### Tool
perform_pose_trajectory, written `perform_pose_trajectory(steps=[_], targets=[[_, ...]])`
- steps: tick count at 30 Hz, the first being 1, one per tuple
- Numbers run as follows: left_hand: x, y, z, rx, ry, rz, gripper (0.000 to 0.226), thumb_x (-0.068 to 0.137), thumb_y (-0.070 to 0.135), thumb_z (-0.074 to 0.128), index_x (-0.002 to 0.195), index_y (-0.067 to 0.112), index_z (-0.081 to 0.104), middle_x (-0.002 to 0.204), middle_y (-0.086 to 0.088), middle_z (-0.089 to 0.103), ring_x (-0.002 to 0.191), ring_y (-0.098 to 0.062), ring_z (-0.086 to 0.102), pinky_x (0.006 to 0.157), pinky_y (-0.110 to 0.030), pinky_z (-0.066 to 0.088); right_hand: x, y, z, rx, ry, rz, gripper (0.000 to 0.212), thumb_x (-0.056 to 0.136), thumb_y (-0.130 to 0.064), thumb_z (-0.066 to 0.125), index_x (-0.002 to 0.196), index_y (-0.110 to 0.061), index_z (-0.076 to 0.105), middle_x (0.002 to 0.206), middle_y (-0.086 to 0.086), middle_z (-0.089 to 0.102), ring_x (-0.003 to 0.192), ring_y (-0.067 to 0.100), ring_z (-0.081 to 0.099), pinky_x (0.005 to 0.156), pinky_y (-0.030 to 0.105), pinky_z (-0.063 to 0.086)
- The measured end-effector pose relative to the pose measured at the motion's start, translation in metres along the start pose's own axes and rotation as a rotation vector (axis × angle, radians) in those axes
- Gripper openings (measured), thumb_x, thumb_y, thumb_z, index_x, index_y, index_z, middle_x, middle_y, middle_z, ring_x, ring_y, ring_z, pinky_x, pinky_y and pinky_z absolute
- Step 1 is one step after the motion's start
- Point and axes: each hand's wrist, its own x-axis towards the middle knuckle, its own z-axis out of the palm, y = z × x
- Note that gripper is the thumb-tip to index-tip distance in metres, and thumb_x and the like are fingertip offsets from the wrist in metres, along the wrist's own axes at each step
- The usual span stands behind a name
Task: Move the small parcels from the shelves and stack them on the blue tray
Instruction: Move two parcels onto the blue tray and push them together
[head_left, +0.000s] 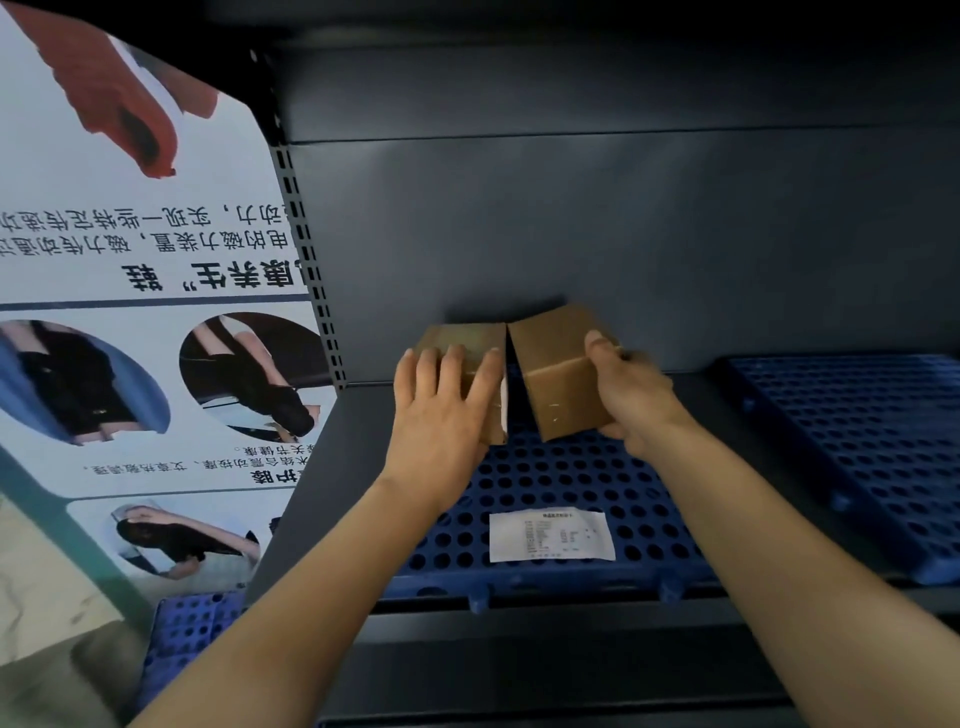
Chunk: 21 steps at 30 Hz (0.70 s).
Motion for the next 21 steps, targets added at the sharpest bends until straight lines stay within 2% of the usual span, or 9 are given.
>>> perform_pose_trajectory(steps=[4,7,9,12,17,21], targets=[[-0.004,-0.006,0.006,-0.012,0.003,-0.008,0.085,0.054,0.028,0.088,0.128,0.007,0.051,0.121,-0.012,0.056,0.116,-0.034,0.051,0.108,-0.054,0.018,0.001,0.004,0.002,-0.049,-0.040,-0.010,0.075,0.086,-0.067,0.040,0.144,-0.019,0.034,0.148,0.007,0.030,0.124,0.027,0.045,0.106,0.046,0.039],[-0.003,-0.012,0.005,-0.095,-0.017,-0.075,0.080,0.056,0.029,0.087,0.126,0.011,0.053,0.125,-0.015,0.053,0.117,-0.041,0.047,0.103,-0.060,0.026,0.004,0.006,0.000,-0.071,-0.058,-0.039,0.070,0.090,-0.063,0.039,0.142,-0.017,0.035,0.146,0.008,0.034,0.125,0.026,0.044,0.107,0.043,0.038],[-0.002,-0.016,0.001,-0.169,-0.033,-0.098,0.075,0.064,0.023,0.083,0.130,0.016,0.049,0.128,-0.013,0.048,0.117,-0.039,0.042,0.101,-0.055,0.031,0.004,0.007,0.001,-0.076,-0.075,-0.055,0.067,0.092,-0.060,0.038,0.140,-0.014,0.038,0.143,0.008,0.038,0.125,0.026,0.044,0.105,0.041,0.039],[-0.001,-0.022,0.000,-0.304,-0.068,-0.092,0.066,0.079,0.007,0.067,0.138,0.018,0.040,0.135,-0.007,0.040,0.121,-0.032,0.031,0.102,-0.042,0.031,0.004,0.007,0.005,-0.071,-0.087,-0.060,0.067,0.092,-0.060,0.038,0.141,-0.014,0.037,0.144,0.009,0.037,0.127,0.026,0.042,0.106,0.041,0.038],[0.003,-0.027,0.003,-0.345,-0.053,-0.084,0.066,0.079,-0.003,0.060,0.139,0.019,0.040,0.134,-0.005,0.042,0.120,-0.030,0.030,0.103,-0.035,0.030,0.005,0.005,0.008,-0.104,-0.071,-0.087,0.066,0.094,-0.057,0.037,0.142,-0.012,0.036,0.143,0.008,0.039,0.126,0.025,0.043,0.104,0.039,0.039],[0.005,-0.031,0.001,-0.380,-0.050,-0.084,0.063,0.081,-0.006,0.056,0.138,0.018,0.042,0.134,-0.005,0.043,0.121,-0.030,0.032,0.104,-0.034,0.029,0.006,0.007,0.009,-0.155,-0.092,-0.134,0.068,0.096,-0.053,0.037,0.148,-0.011,0.028,0.151,0.006,0.033,0.136,0.023,0.034,0.113,0.036,0.030]])
